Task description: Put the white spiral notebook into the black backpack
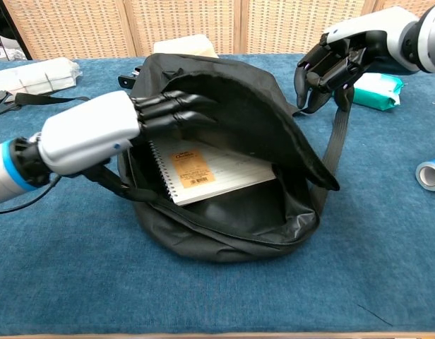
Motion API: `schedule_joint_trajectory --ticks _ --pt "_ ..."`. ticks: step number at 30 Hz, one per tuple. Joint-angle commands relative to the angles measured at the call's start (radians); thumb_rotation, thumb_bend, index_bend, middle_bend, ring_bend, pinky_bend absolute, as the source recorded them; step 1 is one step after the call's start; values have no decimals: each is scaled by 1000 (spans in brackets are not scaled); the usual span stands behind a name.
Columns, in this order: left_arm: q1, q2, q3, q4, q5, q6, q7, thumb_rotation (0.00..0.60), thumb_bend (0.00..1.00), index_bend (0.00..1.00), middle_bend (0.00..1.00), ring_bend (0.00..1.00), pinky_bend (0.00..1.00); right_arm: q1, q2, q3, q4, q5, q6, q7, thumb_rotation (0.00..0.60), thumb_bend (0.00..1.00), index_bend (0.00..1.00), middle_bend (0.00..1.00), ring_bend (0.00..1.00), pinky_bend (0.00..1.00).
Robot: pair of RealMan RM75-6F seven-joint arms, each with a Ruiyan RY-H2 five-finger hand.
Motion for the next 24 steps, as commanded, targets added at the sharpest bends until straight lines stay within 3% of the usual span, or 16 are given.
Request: schedule_joint_trajectory --ticks 1,3,6,11,14,16,21,22,24 --pt "27 53 -7 -61 -8 54 -72 600 0 144 1 26 305 0 -3 1 7 6 0 1 600 745 571 482 406 628" --pt "47 110 -42 -120 -35 163 -166 600 0 183 17 46 321 -1 -3 -3 3 13 -7 -1 600 746 571 482 406 628" --pt "57 155 -84 -147 -65 220 -208 600 0 215 57 87 356 -4 7 -9 -27 5 -15 -6 600 748 571 482 406 628" --pt "69 213 -150 -168 -127 214 -228 600 0 223 64 95 360 -29 18 -4 -92 -44 -38 29 600 776 535 443 390 619" --pt "82 238 -185 -179 -169 170 -223 600 0 222 63 92 360 -55 20 -2 -112 -101 -77 72 600 747 438 334 279 523" --pt "89 250 -196 -182 -185 140 -210 600 0 220 61 85 360 -71 18 -7 -111 -150 -89 87 600 620 373 262 193 451" --pt "105 273 -212 -200 -211 86 -191 600 0 182 34 44 321 -107 19 -21 -107 -254 -83 96 600 135 219 117 37 267" --pt "115 286 -219 -213 -228 55 -187 600 0 147 18 26 287 -122 25 -32 -103 -301 -68 87 600 58 182 78 15 222" --pt "151 360 -230 -316 -275 -42 -165 600 0 71 3 4 230 -201 48 -93 -77 -511 48 24 600 3 124 22 0 161"
